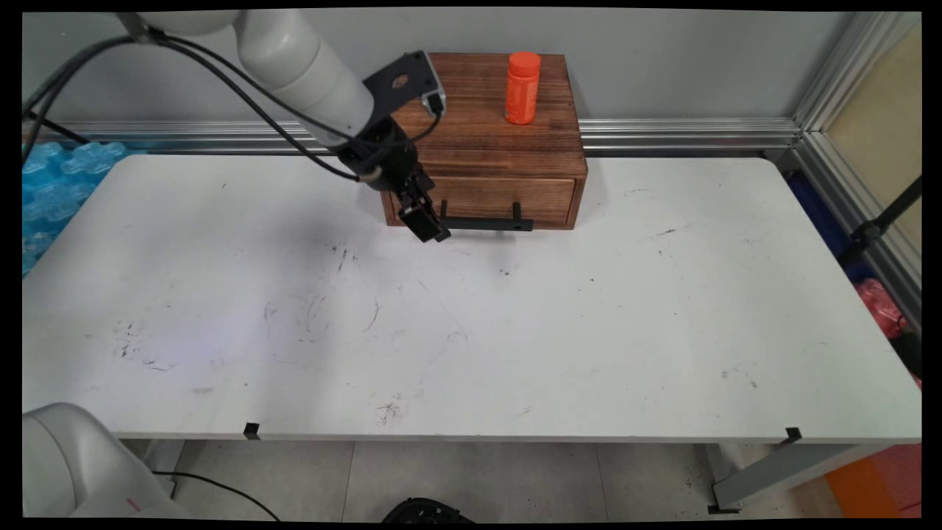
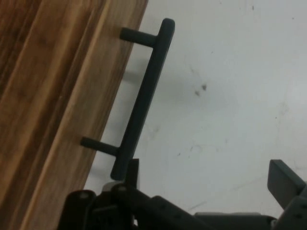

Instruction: Open the drawer

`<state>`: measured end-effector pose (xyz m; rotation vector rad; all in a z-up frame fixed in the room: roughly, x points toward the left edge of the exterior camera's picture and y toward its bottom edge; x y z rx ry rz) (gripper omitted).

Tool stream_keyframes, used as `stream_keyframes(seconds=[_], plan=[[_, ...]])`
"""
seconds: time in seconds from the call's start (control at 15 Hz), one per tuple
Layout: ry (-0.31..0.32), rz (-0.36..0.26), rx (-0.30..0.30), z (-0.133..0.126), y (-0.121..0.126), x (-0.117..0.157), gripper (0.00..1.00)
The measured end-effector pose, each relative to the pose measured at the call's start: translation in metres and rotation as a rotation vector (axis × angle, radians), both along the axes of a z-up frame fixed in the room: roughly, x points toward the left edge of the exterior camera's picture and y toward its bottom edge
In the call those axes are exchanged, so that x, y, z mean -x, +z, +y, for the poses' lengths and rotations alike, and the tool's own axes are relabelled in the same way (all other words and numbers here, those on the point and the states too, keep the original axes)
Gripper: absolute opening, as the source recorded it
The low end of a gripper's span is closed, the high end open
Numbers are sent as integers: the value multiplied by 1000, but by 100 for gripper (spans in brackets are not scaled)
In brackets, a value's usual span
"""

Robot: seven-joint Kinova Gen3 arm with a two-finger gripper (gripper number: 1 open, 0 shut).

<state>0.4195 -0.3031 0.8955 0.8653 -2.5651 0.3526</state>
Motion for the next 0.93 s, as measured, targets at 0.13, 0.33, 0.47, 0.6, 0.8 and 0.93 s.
stream_keyframes(seconds=[0.13, 0.33, 0.47, 0.6, 0.8, 0.93], plan=[[-9, 0, 9, 0, -9, 3, 100], [-29, -5, 27, -3, -27, 8, 100], [-39, -8, 39, -6, -36, 10, 100], [-49, -11, 53, -10, -43, 13, 100], [-58, -13, 70, -16, -49, 16, 100], [-67, -16, 80, -21, -53, 17, 100]])
